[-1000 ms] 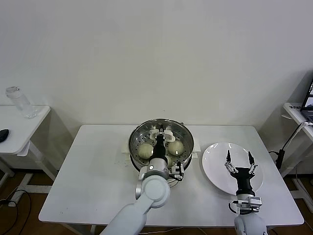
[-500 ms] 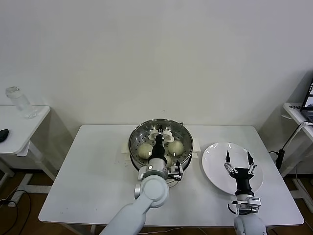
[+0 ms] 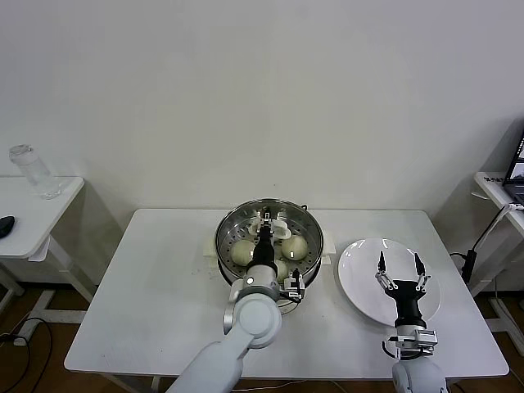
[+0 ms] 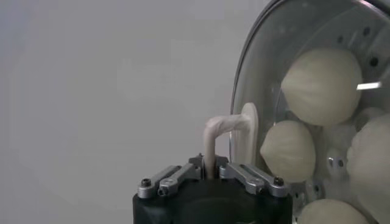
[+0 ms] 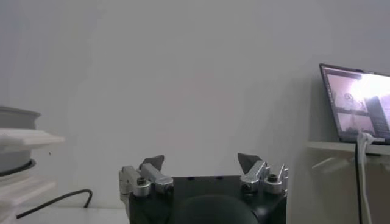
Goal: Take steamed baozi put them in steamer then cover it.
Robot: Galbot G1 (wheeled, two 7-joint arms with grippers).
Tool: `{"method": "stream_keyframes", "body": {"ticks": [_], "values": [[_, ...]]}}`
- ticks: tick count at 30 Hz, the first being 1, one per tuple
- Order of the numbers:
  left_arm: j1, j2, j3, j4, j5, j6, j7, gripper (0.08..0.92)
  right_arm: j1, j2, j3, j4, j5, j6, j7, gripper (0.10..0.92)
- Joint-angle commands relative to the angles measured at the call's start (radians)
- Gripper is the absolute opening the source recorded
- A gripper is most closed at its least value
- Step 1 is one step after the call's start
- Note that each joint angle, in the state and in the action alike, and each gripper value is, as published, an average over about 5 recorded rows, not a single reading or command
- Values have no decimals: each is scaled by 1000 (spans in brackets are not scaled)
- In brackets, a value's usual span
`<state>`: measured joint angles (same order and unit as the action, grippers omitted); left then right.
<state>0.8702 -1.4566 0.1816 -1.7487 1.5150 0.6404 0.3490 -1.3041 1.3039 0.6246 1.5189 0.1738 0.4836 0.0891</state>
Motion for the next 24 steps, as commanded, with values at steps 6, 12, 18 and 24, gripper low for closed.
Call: {"method": "stream_keyframes", "body": {"ticks": [6,12,18,24], "values": [[44,65,-5,-133,-52,6,6,548,4,3,0,5,-2,-1,0,823],[80,113,-6,-214,-131,19,17,720,6,3,0,7,-1,-2,2,823],[113,142,-21,-315,-207,32,29,819,4,3,1,12,-1,-4,2,823],[148,190,-105,-429,-315,29,15,823,-8,-6,2,26,15,-34,3,823]]}}
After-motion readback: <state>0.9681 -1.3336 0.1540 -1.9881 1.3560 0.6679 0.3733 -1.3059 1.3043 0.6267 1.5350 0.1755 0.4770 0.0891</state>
